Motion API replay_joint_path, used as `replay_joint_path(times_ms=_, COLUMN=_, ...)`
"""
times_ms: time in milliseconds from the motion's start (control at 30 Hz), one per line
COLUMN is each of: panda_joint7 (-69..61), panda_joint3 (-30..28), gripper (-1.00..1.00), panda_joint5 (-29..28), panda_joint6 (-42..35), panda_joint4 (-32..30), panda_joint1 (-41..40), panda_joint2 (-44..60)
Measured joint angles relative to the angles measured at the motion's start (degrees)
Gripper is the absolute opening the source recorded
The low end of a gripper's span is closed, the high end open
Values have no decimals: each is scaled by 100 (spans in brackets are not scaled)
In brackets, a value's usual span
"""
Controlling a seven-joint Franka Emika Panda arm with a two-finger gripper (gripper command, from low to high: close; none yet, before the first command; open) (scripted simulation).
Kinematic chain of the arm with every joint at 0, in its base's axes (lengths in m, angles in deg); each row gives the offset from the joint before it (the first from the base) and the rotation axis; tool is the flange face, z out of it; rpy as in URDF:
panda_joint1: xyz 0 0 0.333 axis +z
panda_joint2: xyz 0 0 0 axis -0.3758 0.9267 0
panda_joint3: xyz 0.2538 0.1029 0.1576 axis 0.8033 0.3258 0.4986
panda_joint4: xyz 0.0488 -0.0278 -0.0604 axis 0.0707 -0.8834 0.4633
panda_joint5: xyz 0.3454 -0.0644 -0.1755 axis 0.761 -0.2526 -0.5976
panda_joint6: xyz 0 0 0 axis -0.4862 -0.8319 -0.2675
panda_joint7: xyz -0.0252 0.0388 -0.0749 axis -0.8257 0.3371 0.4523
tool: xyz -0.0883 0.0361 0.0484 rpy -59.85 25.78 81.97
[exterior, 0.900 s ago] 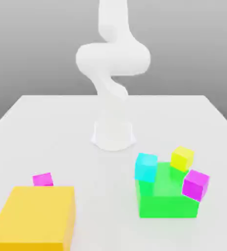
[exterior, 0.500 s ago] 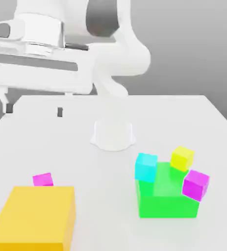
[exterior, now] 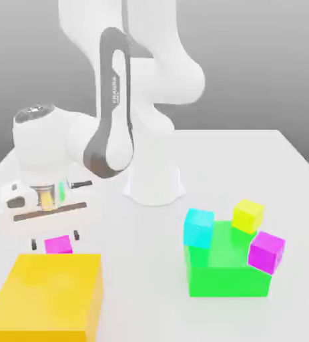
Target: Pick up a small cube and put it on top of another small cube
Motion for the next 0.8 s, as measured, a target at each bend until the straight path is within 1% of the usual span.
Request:
replay_joint_path(times_ms=167, panda_joint7=5, panda_joint3=0, gripper=-100, panda_joint5=-5, panda_joint6=-18, panda_joint4=0, panda_joint1=-1, panda_joint2=-1)
replay_joint_path(times_ms=200, panda_joint7=-53, panda_joint3=157, gripper=-100, panda_joint5=70, panda_joint6=65, panda_joint4=22, panda_joint1=-142, panda_joint2=99)
replay_joint_path(times_ms=233, panda_joint7=-35, panda_joint3=103, gripper=-100, panda_joint5=42, panda_joint6=27, panda_joint4=10, panda_joint1=-95, panda_joint2=49)
replay_joint_path(times_ms=300, panda_joint7=243, panda_joint3=-262, gripper=-100, panda_joint5=-320, panda_joint6=-199, panda_joint4=-62, panda_joint1=185, panda_joint2=-246)
replay_joint_path(times_ms=367, panda_joint7=689, panda_joint3=-609, gripper=-100, panda_joint5=-921, panda_joint6=-490, panda_joint4=-153, panda_joint1=385, panda_joint2=-640)
replay_joint_path(times_ms=433, panda_joint7=1139, panda_joint3=-775, gripper=-100, panda_joint5=-1540, panda_joint6=-807, panda_joint4=-238, panda_joint1=389, panda_joint2=-1067)
replay_joint_path(times_ms=467, panda_joint7=1286, panda_joint3=-819, gripper=-100, panda_joint5=-1747, panda_joint6=-950, panda_joint4=-272, panda_joint1=301, panda_joint2=-1248)
replay_joint_path(times_ms=500, panda_joint7=1375, panda_joint3=-827, gripper=-100, panda_joint5=-1735, panda_joint6=-1054, panda_joint4=-288, panda_joint1=254, panda_joint2=-1345)
replay_joint_path(times_ms=567, panda_joint7=1733, panda_joint3=-604, gripper=-100, panda_joint5=-1637, panda_joint6=-1291, panda_joint4=-308, panda_joint1=150, panda_joint2=-1574)
replay_joint_path(times_ms=633, panda_joint7=2133, panda_joint3=-303, gripper=-100, panda_joint5=-1447, panda_joint6=-1542, panda_joint4=-322, panda_joint1=648, panda_joint2=-1814)
replay_joint_path(times_ms=800, panda_joint7=3191, panda_joint3=397, gripper=-100, panda_joint5=-988, panda_joint6=-2176, panda_joint4=-353, panda_joint1=1345, panda_joint2=-2448)
